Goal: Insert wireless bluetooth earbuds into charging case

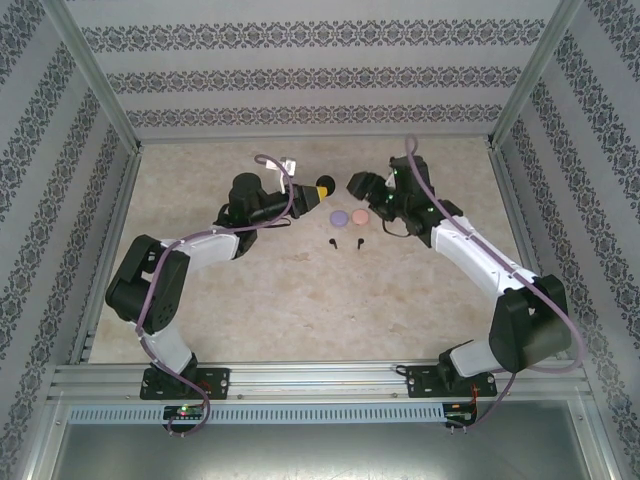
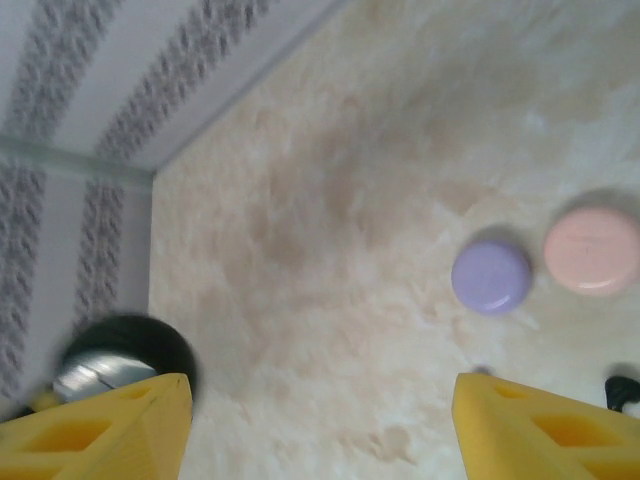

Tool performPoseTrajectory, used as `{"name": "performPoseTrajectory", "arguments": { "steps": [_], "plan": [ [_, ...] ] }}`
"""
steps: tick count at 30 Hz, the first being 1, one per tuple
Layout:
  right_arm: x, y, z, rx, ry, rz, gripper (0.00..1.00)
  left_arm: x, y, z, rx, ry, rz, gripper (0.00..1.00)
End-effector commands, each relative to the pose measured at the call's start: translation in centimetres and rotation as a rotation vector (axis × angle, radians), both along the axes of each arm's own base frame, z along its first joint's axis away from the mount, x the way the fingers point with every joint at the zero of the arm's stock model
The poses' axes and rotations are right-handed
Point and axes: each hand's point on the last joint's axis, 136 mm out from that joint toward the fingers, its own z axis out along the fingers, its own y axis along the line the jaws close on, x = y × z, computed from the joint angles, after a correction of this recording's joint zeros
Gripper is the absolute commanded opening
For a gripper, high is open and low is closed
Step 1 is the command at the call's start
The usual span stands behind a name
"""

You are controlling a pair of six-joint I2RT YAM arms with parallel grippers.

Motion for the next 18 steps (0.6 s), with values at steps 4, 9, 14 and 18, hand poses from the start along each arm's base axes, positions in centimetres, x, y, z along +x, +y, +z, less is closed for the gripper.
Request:
{"name": "performPoseTrajectory", "arguments": {
  "steps": [4,9,14,18],
  "plan": [
    [-2.6,2.4,3.5,-0.041,-0.299,0.311,0.68,-1.8,-0.1,1.5,0.058,-0.031,-0.147,0.00],
    [-3.4,3.2,3.8,-0.010,-0.341,0.390,0.66,-2.8,-0.7,2.6,0.058,-0.034,-0.222,0.00],
    [-3.0,3.8,4.4,0.015,-0.355,0.411,0.65,-3.1,-0.8,3.2,0.054,-0.041,-0.244,0.00],
    [-2.2,4.1,4.2,0.017,-0.347,0.408,0.64,-3.3,-0.9,3.5,0.048,-0.046,-0.254,0.00]
  ]
}}
